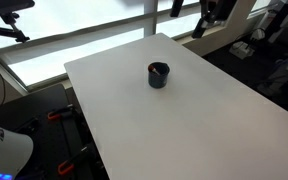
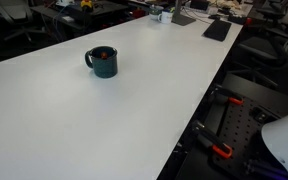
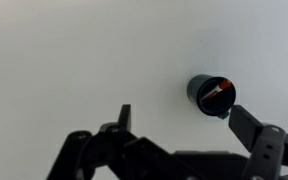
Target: Take the marker out of the cup
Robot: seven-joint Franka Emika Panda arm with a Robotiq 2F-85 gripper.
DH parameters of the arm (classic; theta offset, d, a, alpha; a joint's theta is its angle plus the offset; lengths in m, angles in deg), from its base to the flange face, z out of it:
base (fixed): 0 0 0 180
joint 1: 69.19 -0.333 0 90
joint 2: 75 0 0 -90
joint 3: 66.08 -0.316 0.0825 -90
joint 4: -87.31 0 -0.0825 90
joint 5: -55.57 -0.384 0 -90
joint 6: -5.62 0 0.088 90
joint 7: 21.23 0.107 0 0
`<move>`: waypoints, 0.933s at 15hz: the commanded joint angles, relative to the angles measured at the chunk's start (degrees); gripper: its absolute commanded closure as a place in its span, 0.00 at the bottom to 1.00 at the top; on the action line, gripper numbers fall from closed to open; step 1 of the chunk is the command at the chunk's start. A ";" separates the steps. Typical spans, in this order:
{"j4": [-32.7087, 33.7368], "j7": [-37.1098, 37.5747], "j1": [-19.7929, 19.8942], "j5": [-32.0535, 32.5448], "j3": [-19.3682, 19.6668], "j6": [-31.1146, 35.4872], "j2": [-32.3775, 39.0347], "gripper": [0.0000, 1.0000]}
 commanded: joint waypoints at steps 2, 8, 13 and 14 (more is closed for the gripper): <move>10.64 9.45 -0.23 -2.70 -2.23 2.74 11.60 0.00; 18.94 19.27 -2.24 -0.93 -4.44 2.64 21.54 0.00; 26.10 16.80 -1.28 -3.76 -6.49 -7.98 27.60 0.00; 27.47 16.90 -1.19 -3.97 -6.58 -9.53 28.70 0.00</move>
